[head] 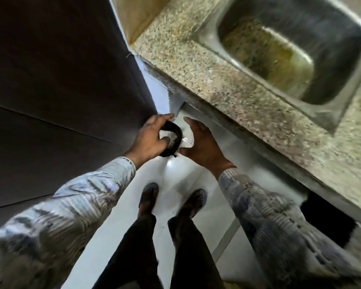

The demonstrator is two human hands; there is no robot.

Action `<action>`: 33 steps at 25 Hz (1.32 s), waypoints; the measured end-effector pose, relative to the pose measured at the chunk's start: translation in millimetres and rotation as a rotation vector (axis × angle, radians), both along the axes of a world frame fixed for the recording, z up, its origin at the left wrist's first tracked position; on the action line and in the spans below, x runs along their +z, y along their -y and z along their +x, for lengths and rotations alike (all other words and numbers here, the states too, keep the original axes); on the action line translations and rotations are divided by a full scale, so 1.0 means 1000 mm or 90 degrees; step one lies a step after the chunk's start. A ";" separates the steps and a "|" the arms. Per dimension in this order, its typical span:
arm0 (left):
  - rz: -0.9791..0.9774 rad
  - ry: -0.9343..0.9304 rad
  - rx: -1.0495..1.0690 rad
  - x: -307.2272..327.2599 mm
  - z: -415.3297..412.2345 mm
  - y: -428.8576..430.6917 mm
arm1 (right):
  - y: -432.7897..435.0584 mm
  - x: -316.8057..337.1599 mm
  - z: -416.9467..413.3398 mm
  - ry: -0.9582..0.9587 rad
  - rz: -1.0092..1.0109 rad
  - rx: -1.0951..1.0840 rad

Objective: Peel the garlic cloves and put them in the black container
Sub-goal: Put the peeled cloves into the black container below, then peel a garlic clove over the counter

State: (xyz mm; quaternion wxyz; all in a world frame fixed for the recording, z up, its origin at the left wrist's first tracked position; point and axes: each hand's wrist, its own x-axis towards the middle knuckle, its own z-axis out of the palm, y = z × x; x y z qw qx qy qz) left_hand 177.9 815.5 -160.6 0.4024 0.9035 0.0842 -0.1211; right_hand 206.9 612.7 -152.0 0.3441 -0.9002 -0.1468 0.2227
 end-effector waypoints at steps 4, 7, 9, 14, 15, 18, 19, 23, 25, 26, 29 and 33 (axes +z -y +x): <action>-0.025 0.036 -0.135 0.097 -0.007 0.032 | 0.037 0.092 -0.046 0.027 -0.029 -0.078; -0.037 0.040 -0.244 0.148 -0.007 0.054 | 0.061 0.141 -0.082 0.064 -0.040 -0.157; -0.049 0.046 -0.334 0.181 -0.009 0.073 | 0.077 0.174 -0.112 0.093 -0.052 -0.246; -0.097 0.089 -0.520 0.226 -0.020 0.137 | 0.123 0.215 -0.180 0.146 -0.048 -0.470; -0.099 0.089 -0.549 0.229 -0.024 0.150 | 0.133 0.219 -0.192 0.142 -0.045 -0.502; -0.111 0.089 -0.652 0.239 -0.044 0.203 | 0.166 0.225 -0.239 0.147 -0.033 -0.601; -0.112 0.089 -0.672 0.241 -0.049 0.217 | 0.173 0.227 -0.251 0.145 -0.029 -0.626; -0.106 0.077 -0.760 0.243 -0.073 0.292 | 0.219 0.231 -0.300 0.135 -0.020 -0.741; -0.102 0.068 -0.810 0.244 -0.090 0.341 | 0.251 0.229 -0.325 0.162 -0.029 -0.798; -0.099 0.069 -0.827 0.243 -0.098 0.364 | 0.269 0.225 -0.336 0.169 -0.035 -0.824; -0.088 0.074 -0.867 0.240 -0.120 0.432 | 0.319 0.216 -0.363 0.163 -0.040 -0.888; -0.080 0.064 -0.916 0.229 -0.148 0.509 | 0.375 0.209 -0.396 0.171 -0.027 -0.947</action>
